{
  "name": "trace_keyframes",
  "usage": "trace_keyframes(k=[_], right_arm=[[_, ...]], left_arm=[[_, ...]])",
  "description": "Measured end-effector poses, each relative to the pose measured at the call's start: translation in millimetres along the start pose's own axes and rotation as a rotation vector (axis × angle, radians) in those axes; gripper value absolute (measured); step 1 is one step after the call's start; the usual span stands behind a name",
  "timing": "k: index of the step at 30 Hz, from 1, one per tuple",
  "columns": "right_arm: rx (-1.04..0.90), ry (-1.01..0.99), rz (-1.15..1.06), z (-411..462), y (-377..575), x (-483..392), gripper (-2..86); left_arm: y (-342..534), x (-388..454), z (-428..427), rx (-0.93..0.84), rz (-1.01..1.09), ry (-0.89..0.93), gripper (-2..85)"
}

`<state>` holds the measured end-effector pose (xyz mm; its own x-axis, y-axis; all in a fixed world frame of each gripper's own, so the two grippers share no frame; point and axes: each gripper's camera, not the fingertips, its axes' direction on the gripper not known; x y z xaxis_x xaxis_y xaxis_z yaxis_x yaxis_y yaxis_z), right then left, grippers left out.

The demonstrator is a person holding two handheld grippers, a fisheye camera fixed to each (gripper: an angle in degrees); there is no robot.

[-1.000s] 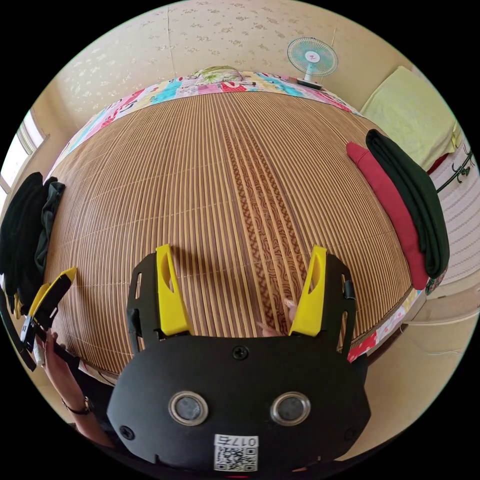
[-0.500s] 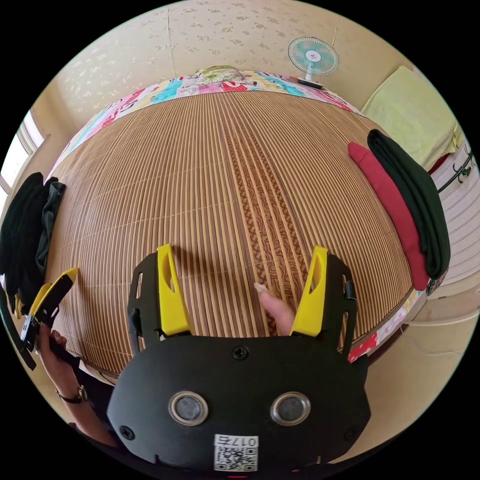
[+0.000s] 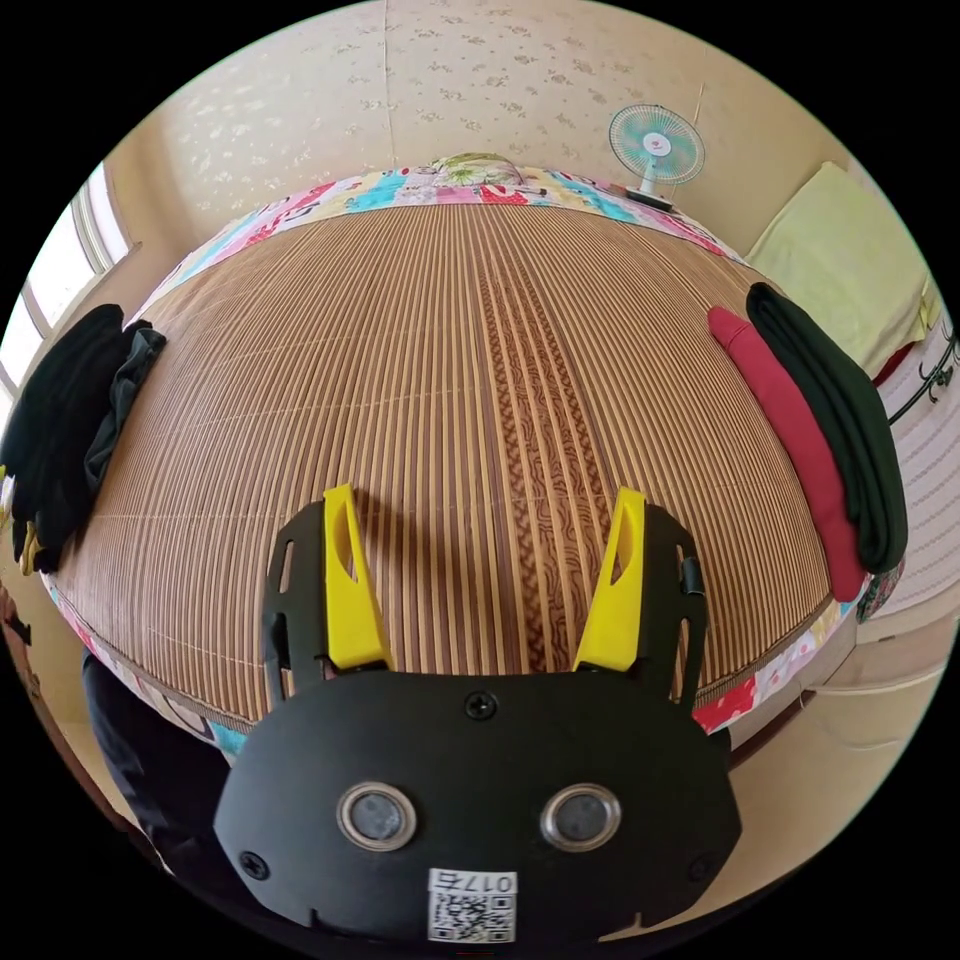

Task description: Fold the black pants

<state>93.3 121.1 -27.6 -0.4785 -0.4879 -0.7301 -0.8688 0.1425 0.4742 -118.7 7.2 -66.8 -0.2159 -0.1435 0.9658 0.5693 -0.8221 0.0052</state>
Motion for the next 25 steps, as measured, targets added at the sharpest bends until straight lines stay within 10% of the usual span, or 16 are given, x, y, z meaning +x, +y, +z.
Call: trace_keyframes(k=[7,12,25], right_arm=[[0.028,0.017,-0.002,1,3,-9,31.9],[0.034,0.017,-0.007,2,3,-14,31.6],[0.042,0.011,-0.005,8,-3,-24,31.5]], left_arm=[[-111,-73,79,-0.226,-0.097,0.027,16.7],[-107,-34,34,-0.038,0.045,-0.015,6.8],[-62,88,15,-0.36,0.274,0.736,4.0]])
